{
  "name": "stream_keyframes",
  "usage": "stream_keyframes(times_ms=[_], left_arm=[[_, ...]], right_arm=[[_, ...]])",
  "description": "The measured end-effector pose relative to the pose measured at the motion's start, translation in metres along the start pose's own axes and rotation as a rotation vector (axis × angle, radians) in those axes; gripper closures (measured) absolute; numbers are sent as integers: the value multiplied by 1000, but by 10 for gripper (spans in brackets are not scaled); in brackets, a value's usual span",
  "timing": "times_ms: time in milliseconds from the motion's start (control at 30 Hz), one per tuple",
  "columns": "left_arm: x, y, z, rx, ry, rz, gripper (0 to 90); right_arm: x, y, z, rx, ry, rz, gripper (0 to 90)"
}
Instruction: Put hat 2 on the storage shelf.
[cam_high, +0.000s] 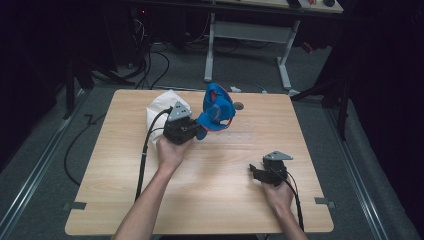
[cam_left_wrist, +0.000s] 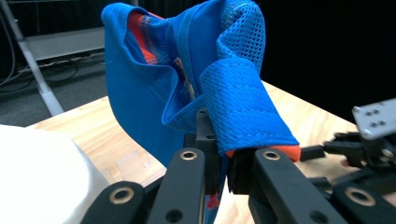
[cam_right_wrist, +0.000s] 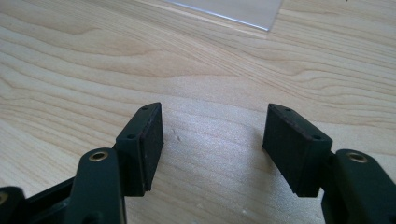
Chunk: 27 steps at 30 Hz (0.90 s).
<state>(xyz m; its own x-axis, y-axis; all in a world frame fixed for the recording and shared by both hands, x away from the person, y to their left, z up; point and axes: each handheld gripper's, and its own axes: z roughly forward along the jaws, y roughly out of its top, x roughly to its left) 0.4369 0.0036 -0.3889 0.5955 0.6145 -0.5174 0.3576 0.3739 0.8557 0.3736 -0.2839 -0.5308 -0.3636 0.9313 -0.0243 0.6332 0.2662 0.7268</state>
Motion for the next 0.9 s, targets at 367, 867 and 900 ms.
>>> stream_keyframes(times_ms=[367,867,900], left_arm=[[17,-13,29,-17,40,-34,858],[31,-29,36,-61,49,-12,857],[32,-31,36,-62,48,-10,857]], right_arm=[[1,0,0,0,-3,-3,379],[4,-1,-1,-5,3,-29,379],[4,-1,-1,-5,3,-31,379]])
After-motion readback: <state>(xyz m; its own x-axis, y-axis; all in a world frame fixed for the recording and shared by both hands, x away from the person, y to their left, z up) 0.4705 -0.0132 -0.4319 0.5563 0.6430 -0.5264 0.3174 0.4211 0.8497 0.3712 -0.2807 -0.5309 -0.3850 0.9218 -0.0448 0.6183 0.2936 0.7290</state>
